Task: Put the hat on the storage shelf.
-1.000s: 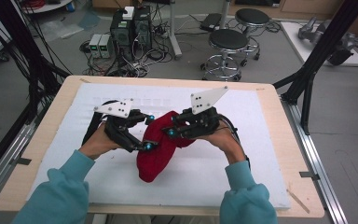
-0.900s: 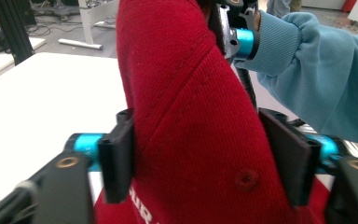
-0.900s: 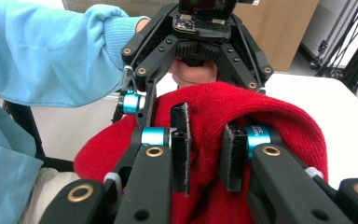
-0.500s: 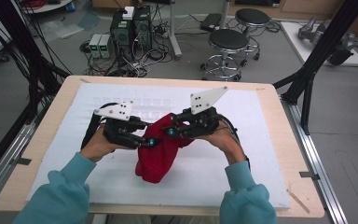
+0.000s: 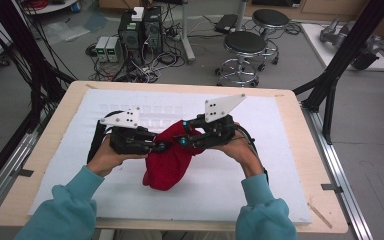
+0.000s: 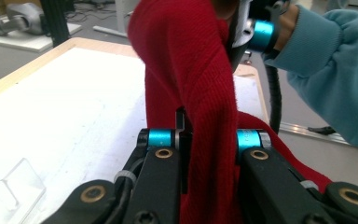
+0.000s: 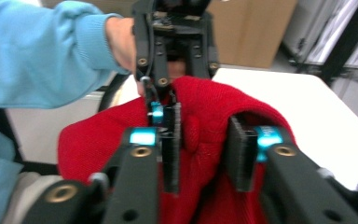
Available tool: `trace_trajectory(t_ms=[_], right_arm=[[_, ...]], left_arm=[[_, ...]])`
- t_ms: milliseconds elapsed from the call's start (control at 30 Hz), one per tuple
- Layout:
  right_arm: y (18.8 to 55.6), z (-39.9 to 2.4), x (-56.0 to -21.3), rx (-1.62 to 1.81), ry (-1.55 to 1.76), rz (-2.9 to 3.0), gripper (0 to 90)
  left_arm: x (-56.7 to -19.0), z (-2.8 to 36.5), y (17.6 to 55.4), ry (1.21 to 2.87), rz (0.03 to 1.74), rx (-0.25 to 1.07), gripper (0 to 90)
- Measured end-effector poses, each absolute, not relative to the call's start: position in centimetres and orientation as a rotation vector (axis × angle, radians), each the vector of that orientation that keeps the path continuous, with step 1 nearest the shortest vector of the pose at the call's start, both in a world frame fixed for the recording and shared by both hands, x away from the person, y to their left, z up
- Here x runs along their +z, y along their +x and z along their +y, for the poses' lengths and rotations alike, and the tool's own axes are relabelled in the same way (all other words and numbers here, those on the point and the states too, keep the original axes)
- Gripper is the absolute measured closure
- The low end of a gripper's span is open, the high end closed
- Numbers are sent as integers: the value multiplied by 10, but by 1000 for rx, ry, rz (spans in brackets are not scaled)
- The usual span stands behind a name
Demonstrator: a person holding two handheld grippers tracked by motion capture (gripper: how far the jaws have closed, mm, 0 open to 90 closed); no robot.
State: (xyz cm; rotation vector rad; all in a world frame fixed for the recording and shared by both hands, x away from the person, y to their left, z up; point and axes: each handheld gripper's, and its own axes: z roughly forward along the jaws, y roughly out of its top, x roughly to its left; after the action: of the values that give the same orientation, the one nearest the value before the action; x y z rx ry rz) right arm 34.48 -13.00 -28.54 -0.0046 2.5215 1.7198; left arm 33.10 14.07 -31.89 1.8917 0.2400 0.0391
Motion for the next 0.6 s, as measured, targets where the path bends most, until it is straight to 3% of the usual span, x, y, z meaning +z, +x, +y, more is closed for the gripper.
trace_trajectory(t_ms=[33, 67, 100, 133, 200, 300, 600], right_arm=[[344, -131, -285, 1724, 17, 2522, 570], [343, -132, -284, 1706, 31, 2496, 483], [343, -132, -284, 1706, 31, 2496, 483], [343, -132, -284, 1704, 52, 2478, 386], [342, -134, -283, 1698, 114, 2449, 297], [343, -138, -282, 1713, 179, 2411, 251], [324, -144, -277, 1758, 349, 2279, 229]], left_arm=[[-319, 141, 331, 1889, 247, 40, 848], [-319, 142, 332, 1886, 257, 49, 850], [-319, 142, 332, 1886, 257, 49, 850], [-319, 144, 332, 1887, 262, 51, 851], [-319, 144, 332, 1883, 267, 50, 852], [-319, 143, 331, 1893, 267, 60, 854], [-316, 151, 337, 1826, 377, 131, 856]])
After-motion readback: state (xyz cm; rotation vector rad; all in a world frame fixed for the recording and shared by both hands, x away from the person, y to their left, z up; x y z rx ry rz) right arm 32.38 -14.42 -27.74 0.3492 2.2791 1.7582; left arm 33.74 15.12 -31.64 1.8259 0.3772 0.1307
